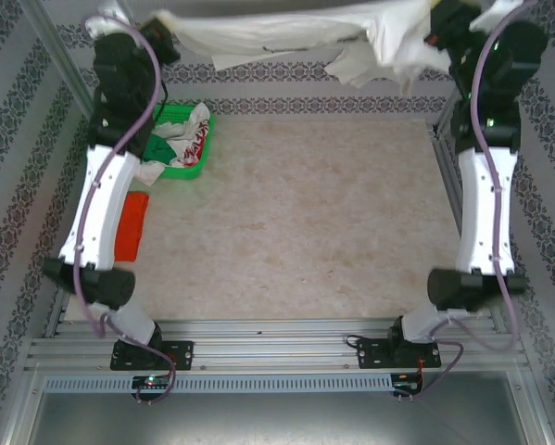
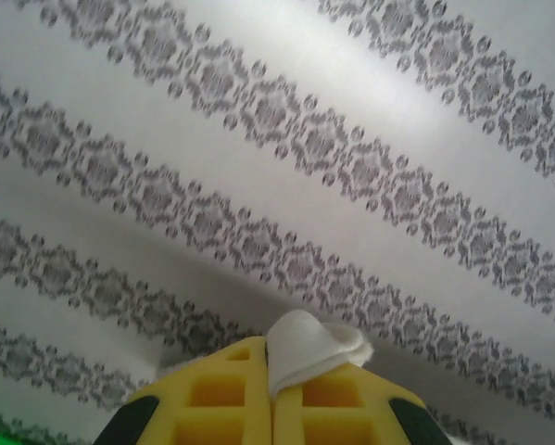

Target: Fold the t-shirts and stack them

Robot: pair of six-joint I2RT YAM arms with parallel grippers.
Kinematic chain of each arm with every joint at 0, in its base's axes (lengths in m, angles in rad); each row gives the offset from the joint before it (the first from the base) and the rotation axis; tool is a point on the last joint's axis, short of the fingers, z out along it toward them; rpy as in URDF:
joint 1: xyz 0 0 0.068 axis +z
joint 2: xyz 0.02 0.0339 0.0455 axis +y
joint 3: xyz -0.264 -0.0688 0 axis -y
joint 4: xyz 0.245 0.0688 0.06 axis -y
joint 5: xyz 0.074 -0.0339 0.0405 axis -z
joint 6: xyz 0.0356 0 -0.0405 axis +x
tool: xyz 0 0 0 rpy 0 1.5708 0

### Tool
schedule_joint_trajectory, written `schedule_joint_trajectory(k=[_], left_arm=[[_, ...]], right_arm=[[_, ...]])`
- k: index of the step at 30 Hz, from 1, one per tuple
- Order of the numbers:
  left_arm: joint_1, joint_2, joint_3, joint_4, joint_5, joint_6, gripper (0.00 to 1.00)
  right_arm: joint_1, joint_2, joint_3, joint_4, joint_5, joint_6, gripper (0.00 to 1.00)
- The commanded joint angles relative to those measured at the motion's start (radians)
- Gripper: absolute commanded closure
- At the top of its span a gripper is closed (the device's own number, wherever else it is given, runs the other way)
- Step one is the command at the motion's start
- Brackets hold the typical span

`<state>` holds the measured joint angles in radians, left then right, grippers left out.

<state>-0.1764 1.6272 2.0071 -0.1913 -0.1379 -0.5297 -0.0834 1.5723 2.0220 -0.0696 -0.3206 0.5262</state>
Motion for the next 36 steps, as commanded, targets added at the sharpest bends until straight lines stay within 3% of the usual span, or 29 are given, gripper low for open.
schedule_joint_trajectory(k=[1,3,8,14,21,33,35,36], left_arm=[[0.005,-0.104,-0.353,0.162,0.036,-0.096,1.00],[0.002,-0.185,-0.570,0.220,0.055,-0.140,1.00],[-0.008,-0.278,-0.990,0.286,0.088,-0.251,1.00],[-0.009,-0.230,-1.262,0.360,0.101,-0.372,1.00],[-0.009,-0.148,-1.354,0.386,0.145,-0.438,1.00],[-0.009,-0.245,-1.478,0.267,0.114,-0.495,1.00],[-0.009,-0.262,-1.494,0.256,0.112,-0.499,0.95],[-0.009,-0.269,-1.502,0.252,0.110,-0.499,0.88]], right_arm=[[-0.004,-0.132,-0.407,0.130,-0.053,0.025,1.00],[-0.004,-0.251,-0.664,0.168,-0.046,0.027,1.00],[-0.003,-0.432,-1.087,0.118,-0.052,0.035,1.00],[-0.002,-0.423,-1.421,0.103,-0.045,0.108,1.00],[-0.001,-0.324,-1.517,0.080,0.013,0.183,1.00],[-0.001,-0.487,-1.588,-0.082,0.144,0.203,1.00],[0.000,-0.496,-1.600,-0.092,0.138,0.202,1.00],[-0.001,-0.496,-1.603,-0.097,0.138,0.197,0.97]])
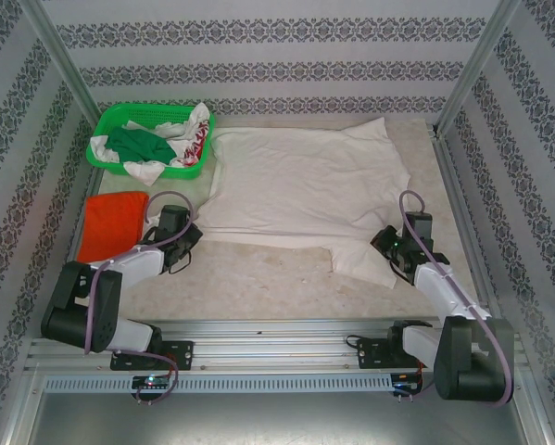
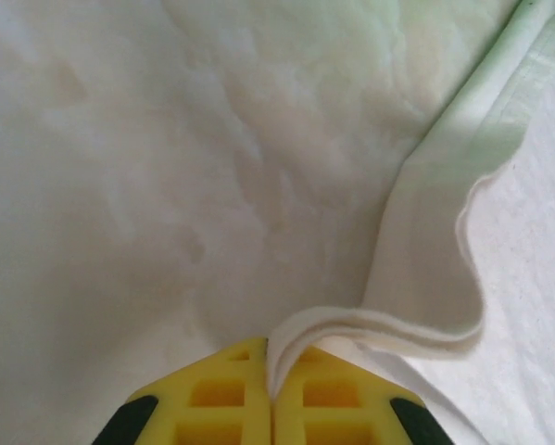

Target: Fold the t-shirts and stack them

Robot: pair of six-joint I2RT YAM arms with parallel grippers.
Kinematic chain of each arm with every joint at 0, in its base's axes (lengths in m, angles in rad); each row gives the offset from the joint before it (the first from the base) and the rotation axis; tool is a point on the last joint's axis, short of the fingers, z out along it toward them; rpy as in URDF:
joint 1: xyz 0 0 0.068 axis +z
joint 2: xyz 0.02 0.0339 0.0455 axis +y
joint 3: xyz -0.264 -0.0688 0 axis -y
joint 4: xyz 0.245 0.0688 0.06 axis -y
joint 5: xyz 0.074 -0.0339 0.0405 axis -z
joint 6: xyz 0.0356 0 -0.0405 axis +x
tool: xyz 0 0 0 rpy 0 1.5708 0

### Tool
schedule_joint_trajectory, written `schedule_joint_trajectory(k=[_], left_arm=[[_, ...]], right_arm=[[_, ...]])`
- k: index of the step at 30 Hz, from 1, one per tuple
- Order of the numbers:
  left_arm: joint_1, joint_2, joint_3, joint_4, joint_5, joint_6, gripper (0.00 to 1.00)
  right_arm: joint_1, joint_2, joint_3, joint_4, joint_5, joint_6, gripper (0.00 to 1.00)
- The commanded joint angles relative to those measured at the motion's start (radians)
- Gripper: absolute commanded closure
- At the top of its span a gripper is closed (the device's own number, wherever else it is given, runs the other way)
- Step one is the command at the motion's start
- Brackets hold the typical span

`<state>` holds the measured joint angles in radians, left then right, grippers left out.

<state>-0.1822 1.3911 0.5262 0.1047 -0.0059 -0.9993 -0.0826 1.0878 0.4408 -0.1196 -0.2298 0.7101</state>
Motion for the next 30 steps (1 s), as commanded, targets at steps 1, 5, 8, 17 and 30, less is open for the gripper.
schedule_joint_trajectory(k=[1,5,8,17,30], left_arm=[[-0.003,-0.039,-0.026,-0.048,-0.026,-0.028,0.80],[-0.006,-0.109,-0.005,-0.109,-0.077,0.031,0.41],[-0.026,-0.175,0.052,-0.203,-0.155,0.127,0.08],[-0.130,0.051,0.302,-0.113,-0.116,0.292,0.00],[-0.156,0.455,0.489,0.035,0.056,0.194,0.00]], right_arm=[[-0.002,-0.013,-0.020,-0.050,0.045,0.007,0.89],[-0.001,-0.064,0.016,-0.110,0.083,-0.028,0.48],[0.006,-0.135,0.057,-0.151,0.156,-0.082,0.28],[0.137,0.142,0.307,-0.022,0.234,-0.224,0.17],[0.111,0.780,0.677,0.075,0.032,-0.076,0.18]])
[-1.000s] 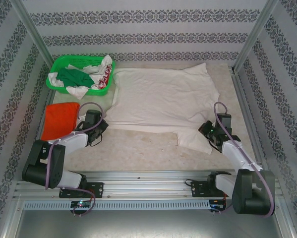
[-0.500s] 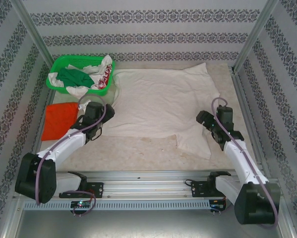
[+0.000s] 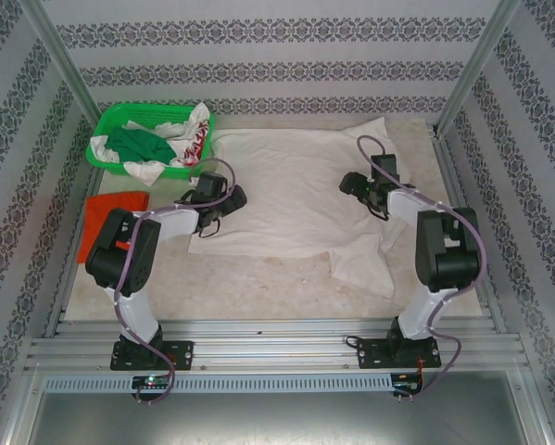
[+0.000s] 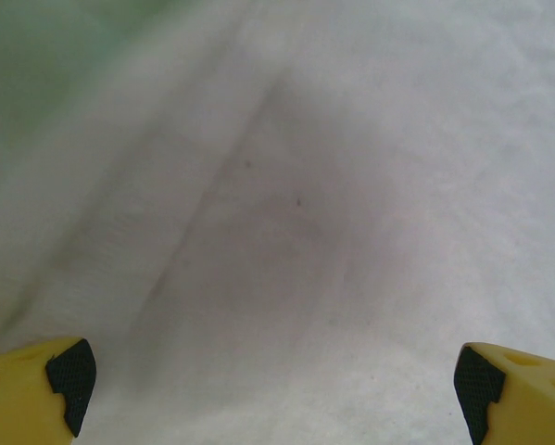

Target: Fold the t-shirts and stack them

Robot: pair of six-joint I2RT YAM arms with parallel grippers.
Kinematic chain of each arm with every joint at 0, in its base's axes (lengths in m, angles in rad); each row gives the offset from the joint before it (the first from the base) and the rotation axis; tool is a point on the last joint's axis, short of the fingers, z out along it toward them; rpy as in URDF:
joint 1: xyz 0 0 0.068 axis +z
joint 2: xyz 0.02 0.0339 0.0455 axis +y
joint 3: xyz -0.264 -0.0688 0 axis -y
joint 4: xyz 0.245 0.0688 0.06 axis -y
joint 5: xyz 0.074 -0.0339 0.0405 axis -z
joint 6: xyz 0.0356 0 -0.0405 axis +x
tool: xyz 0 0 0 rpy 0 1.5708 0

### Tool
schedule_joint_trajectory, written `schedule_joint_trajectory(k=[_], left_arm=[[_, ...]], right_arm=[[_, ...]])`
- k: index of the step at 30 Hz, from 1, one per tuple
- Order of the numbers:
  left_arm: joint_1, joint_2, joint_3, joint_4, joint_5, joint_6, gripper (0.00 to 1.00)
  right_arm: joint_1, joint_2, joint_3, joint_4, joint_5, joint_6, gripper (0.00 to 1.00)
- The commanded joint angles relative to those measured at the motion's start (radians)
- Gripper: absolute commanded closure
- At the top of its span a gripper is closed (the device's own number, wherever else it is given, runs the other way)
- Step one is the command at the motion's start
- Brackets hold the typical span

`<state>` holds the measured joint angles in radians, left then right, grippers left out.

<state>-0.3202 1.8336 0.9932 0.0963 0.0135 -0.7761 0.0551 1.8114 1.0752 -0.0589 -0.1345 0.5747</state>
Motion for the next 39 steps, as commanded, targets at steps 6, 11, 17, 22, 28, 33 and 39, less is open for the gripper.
schedule_joint_trajectory(k=[6,11,17,22,28,33,39], left_arm=[[-0.040,0.027,-0.032,0.046,0.056,-0.090,0.00],[-0.078,0.037,-0.056,0.064,0.080,-0.139,0.00],[-0.119,-0.010,-0.017,0.027,0.037,-0.127,0.00],[-0.143,-0.071,0.064,-0.020,-0.082,-0.046,0.06],[-0.124,0.081,0.275,-0.137,-0.100,0.034,0.18],[-0.088,0.188,0.383,-0.183,-0.116,0.017,0.16],[-0.016,0.222,0.385,-0.187,-0.124,0.001,0.14]], right_arm=[[-0.086,0.152,0.092,-0.033,-0.079,0.106,0.16],[-0.132,0.177,0.102,-0.066,-0.069,0.117,0.16],[-0.170,0.134,0.087,-0.076,-0.038,0.095,0.15],[-0.171,0.095,0.095,-0.075,-0.072,0.054,0.13],[-0.169,0.061,0.077,-0.050,-0.087,0.062,0.13],[-0.170,0.057,0.069,-0.051,-0.090,0.059,0.13],[-0.182,0.056,0.056,-0.051,-0.090,0.053,0.12]])
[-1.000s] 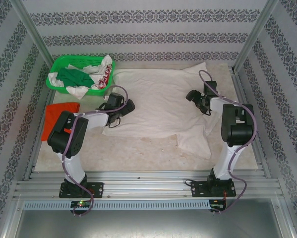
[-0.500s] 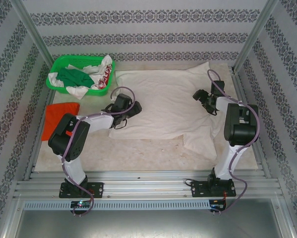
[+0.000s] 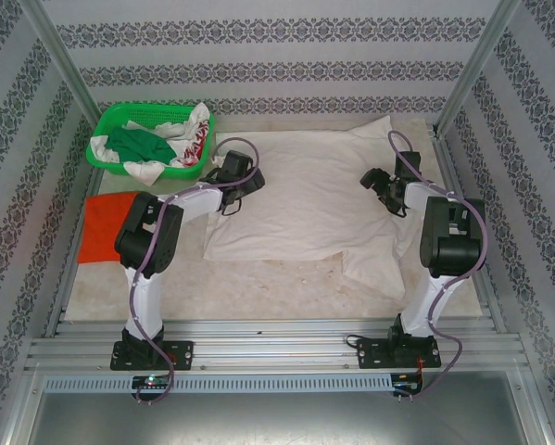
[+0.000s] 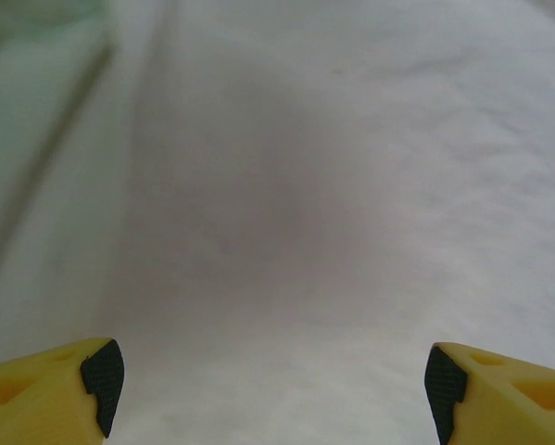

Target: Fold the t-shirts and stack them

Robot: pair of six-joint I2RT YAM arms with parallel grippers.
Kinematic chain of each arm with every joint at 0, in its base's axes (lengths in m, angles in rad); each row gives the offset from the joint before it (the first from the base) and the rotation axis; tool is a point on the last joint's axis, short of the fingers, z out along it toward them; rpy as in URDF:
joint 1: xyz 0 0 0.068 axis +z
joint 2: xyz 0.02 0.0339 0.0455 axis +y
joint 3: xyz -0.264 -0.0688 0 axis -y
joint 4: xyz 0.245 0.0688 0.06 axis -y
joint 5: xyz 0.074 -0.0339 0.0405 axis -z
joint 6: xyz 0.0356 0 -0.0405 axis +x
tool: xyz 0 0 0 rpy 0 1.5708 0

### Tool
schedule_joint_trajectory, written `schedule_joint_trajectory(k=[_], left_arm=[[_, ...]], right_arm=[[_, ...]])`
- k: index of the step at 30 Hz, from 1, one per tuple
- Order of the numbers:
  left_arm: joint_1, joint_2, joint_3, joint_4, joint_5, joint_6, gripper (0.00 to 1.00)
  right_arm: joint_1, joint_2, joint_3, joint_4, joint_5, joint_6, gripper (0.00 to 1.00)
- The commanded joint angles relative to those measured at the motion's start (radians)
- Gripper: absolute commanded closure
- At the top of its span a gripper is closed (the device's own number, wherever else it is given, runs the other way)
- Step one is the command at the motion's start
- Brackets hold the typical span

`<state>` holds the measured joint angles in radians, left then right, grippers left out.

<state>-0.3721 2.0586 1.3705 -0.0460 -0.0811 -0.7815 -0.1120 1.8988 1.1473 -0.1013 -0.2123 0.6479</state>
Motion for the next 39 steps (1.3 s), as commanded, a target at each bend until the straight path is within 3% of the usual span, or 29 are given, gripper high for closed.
schedule_joint_trajectory(k=[1,8,14,18,24,26,33,37,39], left_arm=[[0.047,-0.005,-0.002,-0.043,-0.030,0.007,0.14],[0.122,-0.033,-0.079,-0.043,-0.017,0.005,0.11],[0.124,-0.128,-0.108,-0.053,-0.019,0.038,0.11],[0.085,-0.207,-0.146,-0.067,-0.028,0.051,0.11],[0.024,-0.411,-0.325,-0.115,-0.078,-0.005,0.06],[-0.002,-0.491,-0.382,-0.194,-0.097,-0.057,0.00],[-0.109,-0.697,-0.555,-0.382,-0.121,-0.278,0.00],[-0.151,-0.707,-0.611,-0.399,-0.084,-0.426,0.22],[-0.151,-0.688,-0.631,-0.386,-0.068,-0.473,0.39]], right_arm=[[-0.018,-0.032,-0.019,-0.007,-0.013,-0.021,0.12],[-0.029,-0.048,-0.047,0.001,-0.015,-0.021,0.13],[-0.030,-0.076,-0.071,0.002,-0.017,-0.025,0.13],[-0.031,-0.136,-0.107,0.014,-0.022,-0.033,0.12],[-0.031,-0.346,-0.237,0.034,0.040,-0.056,0.12],[-0.030,-0.420,-0.284,0.018,0.048,-0.059,0.11],[-0.027,-0.593,-0.383,-0.030,0.053,-0.077,0.11],[-0.014,-0.619,-0.400,-0.041,0.021,-0.082,0.11],[-0.007,-0.623,-0.403,-0.043,0.007,-0.086,0.10]])
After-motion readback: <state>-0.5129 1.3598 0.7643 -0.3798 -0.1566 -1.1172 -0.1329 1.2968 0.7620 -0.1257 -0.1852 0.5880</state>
